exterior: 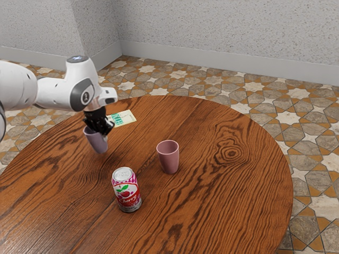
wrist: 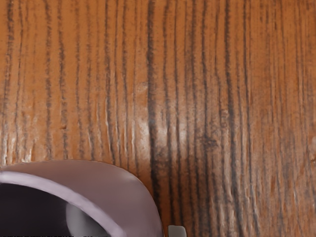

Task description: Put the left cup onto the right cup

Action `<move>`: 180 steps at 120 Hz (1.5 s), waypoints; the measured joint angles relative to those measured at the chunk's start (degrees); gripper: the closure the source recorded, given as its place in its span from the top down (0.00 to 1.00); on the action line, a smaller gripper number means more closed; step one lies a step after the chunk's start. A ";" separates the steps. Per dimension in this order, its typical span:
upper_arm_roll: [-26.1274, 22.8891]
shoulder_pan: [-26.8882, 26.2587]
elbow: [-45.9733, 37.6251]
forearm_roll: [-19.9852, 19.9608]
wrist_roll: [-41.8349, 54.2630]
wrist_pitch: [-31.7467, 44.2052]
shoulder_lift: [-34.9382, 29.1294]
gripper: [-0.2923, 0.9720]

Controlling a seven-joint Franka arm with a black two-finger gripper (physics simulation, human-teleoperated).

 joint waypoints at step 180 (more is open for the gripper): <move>-25.03 -2.53 28.83 12.85 -17.70 -22.46 10.16 0.15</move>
